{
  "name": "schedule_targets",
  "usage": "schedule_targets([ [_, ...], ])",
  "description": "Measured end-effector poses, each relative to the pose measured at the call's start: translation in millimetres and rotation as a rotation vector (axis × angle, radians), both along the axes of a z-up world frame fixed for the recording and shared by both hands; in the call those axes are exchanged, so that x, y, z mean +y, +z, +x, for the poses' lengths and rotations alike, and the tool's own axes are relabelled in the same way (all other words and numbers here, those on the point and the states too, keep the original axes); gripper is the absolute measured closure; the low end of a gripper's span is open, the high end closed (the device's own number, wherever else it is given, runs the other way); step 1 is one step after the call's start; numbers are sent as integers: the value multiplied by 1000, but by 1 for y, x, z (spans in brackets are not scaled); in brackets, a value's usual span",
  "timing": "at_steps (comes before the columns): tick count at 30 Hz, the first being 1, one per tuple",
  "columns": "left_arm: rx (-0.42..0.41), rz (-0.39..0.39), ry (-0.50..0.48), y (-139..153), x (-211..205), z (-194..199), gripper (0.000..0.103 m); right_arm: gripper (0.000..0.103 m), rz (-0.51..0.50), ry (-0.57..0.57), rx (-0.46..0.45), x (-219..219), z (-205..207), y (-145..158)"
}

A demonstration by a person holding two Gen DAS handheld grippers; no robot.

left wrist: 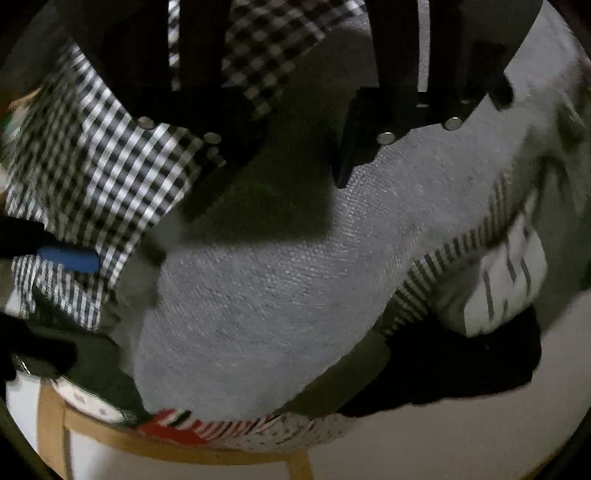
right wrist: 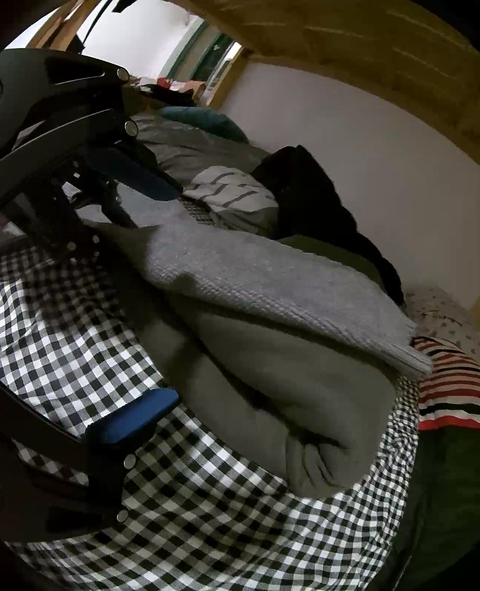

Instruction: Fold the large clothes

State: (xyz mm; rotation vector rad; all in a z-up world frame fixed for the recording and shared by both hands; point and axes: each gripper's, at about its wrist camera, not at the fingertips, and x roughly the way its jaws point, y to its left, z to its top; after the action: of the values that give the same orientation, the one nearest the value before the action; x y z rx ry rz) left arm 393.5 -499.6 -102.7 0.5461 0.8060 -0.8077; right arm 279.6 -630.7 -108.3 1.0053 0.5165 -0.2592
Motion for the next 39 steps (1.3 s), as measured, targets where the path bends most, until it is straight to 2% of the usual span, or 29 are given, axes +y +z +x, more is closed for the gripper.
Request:
schedule_targets([
  [2,18,-29,7,4,7,4,79,3,10,-12,-16,-3,-5,0],
  [3,15,-47,21,6,12,5,87,3,13,-15,-23,-4,-7,0],
  [4,23,-70,28,9,18,7,89,3,18,-18,-33,-5,-10,1],
  [6,61,-121,43,17,33,10,90,3,20,-21,-49,-6,-13,3],
  [9,76,-168,71,25,54,11,90,3,38,0,-77,-5,-15,2],
  [11,83,-178,73,27,62,5,91,3,64,22,-101,-3,-10,1],
  [16,93,-165,61,25,81,-11,91,3,132,54,-127,1,8,-7],
  [18,100,-155,57,23,91,-19,91,13,128,58,-167,2,10,-5],
  [19,101,-149,56,22,95,-23,91,16,93,53,-177,3,11,0],
  [21,100,-136,56,17,107,-30,91,17,37,29,-152,3,12,4],
  [24,105,-110,65,8,126,-41,91,19,75,6,-91,-4,20,-9],
  [25,106,-98,69,4,131,-43,91,25,84,7,-83,-6,24,-12],
  [27,108,-82,80,-3,138,-44,91,63,53,27,-65,-5,32,-8],
  [29,109,-74,95,-9,142,-44,91,79,-14,45,-60,3,33,5],
  [32,98,-82,106,-13,146,-45,90,81,-60,63,-94,12,27,33],
  [33,90,-83,108,-13,146,-46,90,92,-75,73,-110,16,25,42],
  [34,85,-85,109,-14,146,-46,90,92,-107,88,-131,23,22,57],
  [36,81,-95,111,-14,146,-47,89,92,-196,88,-102,37,21,82],
  [38,73,-89,110,-17,143,-48,89,92,-167,159,-138,46,31,94],
  [39,74,-95,114,-17,144,-47,89,93,-190,185,-124,53,41,102],
])
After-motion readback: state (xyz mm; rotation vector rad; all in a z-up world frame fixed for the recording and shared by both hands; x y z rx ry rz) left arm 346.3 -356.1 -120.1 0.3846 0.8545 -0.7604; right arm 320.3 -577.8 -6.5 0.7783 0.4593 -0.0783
